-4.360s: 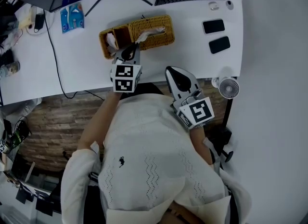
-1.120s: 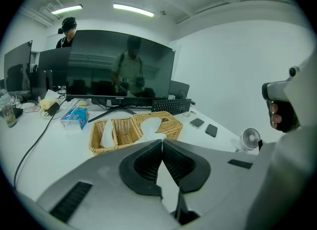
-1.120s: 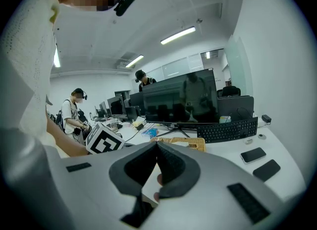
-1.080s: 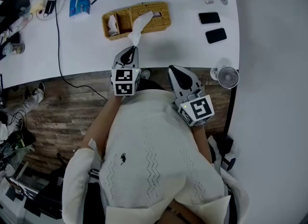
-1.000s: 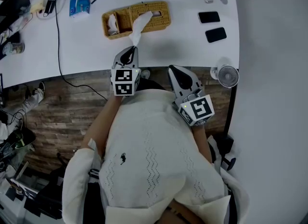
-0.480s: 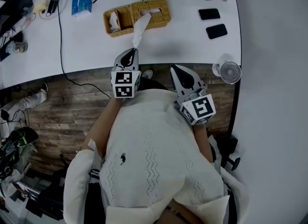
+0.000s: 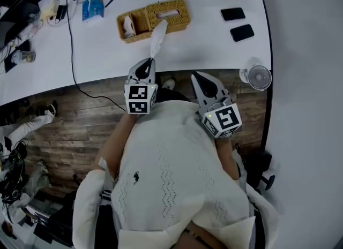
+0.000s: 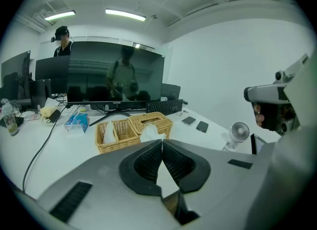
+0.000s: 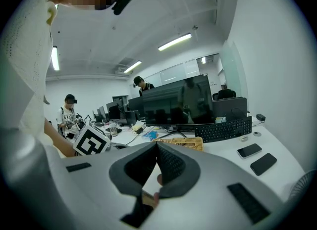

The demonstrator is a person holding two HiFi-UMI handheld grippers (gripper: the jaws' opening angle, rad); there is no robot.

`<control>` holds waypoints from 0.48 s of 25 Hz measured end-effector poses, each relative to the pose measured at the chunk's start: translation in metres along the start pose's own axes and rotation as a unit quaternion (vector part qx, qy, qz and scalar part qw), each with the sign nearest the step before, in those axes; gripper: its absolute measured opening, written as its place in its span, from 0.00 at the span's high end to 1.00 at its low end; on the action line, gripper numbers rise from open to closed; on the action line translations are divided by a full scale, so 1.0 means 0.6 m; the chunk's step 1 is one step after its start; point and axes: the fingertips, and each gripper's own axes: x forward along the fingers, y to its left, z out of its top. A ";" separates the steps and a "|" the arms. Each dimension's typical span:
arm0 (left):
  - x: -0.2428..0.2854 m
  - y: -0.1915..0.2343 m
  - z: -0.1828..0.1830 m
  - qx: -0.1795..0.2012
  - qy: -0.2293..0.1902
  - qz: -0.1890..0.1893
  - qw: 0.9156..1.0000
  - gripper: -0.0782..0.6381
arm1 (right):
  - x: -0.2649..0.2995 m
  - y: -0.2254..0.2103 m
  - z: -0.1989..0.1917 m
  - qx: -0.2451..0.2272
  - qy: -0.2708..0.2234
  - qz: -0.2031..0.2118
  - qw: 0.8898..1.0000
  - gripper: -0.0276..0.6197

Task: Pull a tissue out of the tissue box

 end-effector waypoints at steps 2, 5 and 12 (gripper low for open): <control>-0.007 -0.002 0.000 0.005 0.000 -0.003 1.000 0.87 | 0.001 0.002 -0.002 0.001 -0.002 0.002 1.000 0.96; -0.020 -0.004 0.004 0.013 -0.005 -0.008 1.000 0.87 | 0.005 0.007 -0.001 0.000 -0.002 0.005 1.000 0.96; -0.043 -0.020 0.030 0.014 -0.044 -0.036 0.998 0.87 | 0.006 0.022 0.002 -0.014 -0.003 0.021 1.000 0.96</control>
